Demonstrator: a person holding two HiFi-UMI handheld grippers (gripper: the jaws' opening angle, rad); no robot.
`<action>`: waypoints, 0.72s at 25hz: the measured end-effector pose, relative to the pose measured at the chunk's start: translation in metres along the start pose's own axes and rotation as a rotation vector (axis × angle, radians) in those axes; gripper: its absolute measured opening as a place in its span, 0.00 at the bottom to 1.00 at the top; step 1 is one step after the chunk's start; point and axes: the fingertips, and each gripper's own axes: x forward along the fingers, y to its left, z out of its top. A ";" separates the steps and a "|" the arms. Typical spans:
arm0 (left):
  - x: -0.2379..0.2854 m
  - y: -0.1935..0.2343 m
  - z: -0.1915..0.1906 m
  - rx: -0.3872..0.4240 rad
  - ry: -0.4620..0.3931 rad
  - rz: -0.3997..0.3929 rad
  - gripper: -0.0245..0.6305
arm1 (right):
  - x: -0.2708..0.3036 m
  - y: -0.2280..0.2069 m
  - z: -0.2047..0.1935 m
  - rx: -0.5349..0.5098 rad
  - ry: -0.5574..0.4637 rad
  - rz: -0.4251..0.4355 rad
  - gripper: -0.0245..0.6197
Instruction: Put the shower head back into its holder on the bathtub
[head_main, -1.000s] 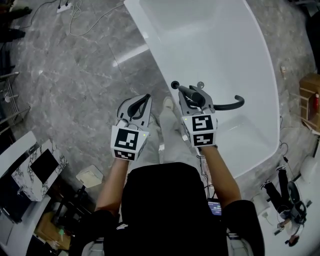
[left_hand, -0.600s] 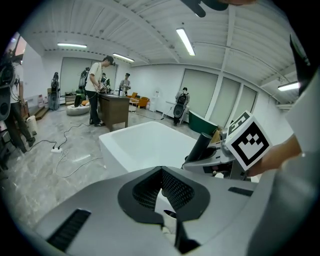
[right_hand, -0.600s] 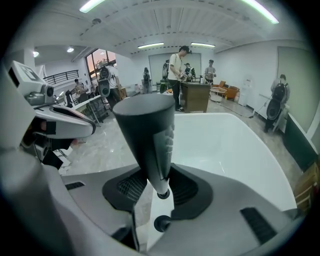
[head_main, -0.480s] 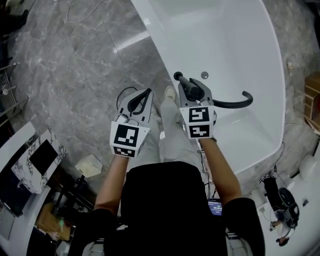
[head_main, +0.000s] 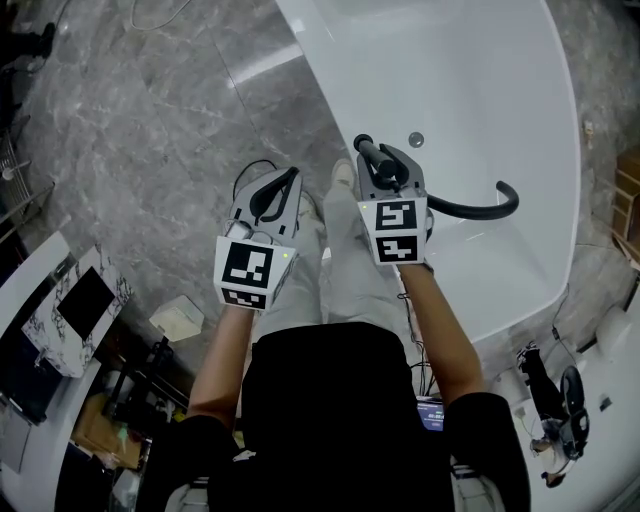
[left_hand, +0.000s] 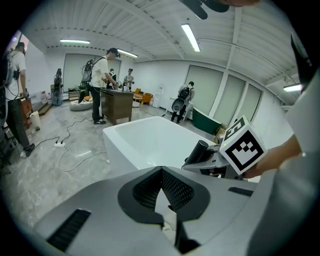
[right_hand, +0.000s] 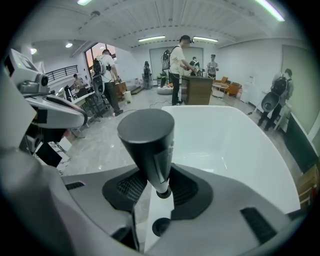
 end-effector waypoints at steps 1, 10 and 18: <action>0.001 0.001 -0.001 0.001 0.000 0.000 0.06 | 0.002 0.001 -0.001 0.001 0.001 0.001 0.25; 0.007 0.004 -0.017 -0.012 0.023 -0.004 0.06 | 0.017 -0.001 -0.014 -0.002 0.027 -0.002 0.25; 0.017 0.008 -0.023 -0.020 0.038 -0.007 0.06 | 0.033 -0.007 -0.024 0.000 0.065 -0.007 0.25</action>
